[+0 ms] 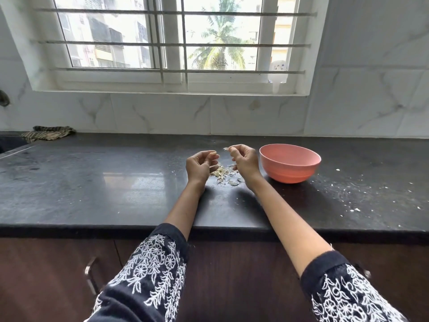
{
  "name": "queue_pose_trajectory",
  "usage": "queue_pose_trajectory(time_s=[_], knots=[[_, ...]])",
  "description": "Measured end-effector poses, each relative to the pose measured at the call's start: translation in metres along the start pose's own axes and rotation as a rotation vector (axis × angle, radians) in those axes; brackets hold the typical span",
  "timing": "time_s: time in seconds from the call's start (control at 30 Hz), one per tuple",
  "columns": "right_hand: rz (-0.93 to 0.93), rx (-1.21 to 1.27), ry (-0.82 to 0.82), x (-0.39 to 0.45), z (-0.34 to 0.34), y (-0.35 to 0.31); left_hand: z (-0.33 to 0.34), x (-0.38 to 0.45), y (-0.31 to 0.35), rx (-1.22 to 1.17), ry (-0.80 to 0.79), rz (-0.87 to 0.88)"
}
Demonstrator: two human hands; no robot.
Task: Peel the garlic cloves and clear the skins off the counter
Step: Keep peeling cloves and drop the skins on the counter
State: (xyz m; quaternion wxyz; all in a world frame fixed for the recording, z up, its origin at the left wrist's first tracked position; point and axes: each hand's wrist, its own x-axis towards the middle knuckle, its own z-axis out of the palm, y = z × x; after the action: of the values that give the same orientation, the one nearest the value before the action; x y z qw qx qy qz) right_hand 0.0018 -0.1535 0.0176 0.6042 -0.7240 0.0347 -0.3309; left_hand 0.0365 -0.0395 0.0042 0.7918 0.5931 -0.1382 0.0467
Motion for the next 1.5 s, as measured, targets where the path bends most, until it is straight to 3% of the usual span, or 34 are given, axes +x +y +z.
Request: queue_pose_trajectory(time_s=[0.3,0.73,0.93,1.13,1.5], knots=[[-0.087,-0.224,0.001,0.005,0.000,0.008,0.000,-0.002,0.002,0.045,-0.007,0.008],[-0.120,-0.096,0.033,0.000,0.000,-0.002,0.000,-0.001,0.000,0.162,-0.051,0.063],[-0.328,-0.409,-0.157,0.000,0.002,0.003,-0.002,0.002,-0.003,0.189,-0.035,0.081],[-0.415,-0.507,-0.143,0.001,0.001,0.006,-0.004,0.001,0.001,0.089,-0.020,0.032],[-0.354,-0.419,-0.172,0.001,-0.001,0.007,-0.003,-0.007,0.006,-0.031,-0.093,-0.027]])
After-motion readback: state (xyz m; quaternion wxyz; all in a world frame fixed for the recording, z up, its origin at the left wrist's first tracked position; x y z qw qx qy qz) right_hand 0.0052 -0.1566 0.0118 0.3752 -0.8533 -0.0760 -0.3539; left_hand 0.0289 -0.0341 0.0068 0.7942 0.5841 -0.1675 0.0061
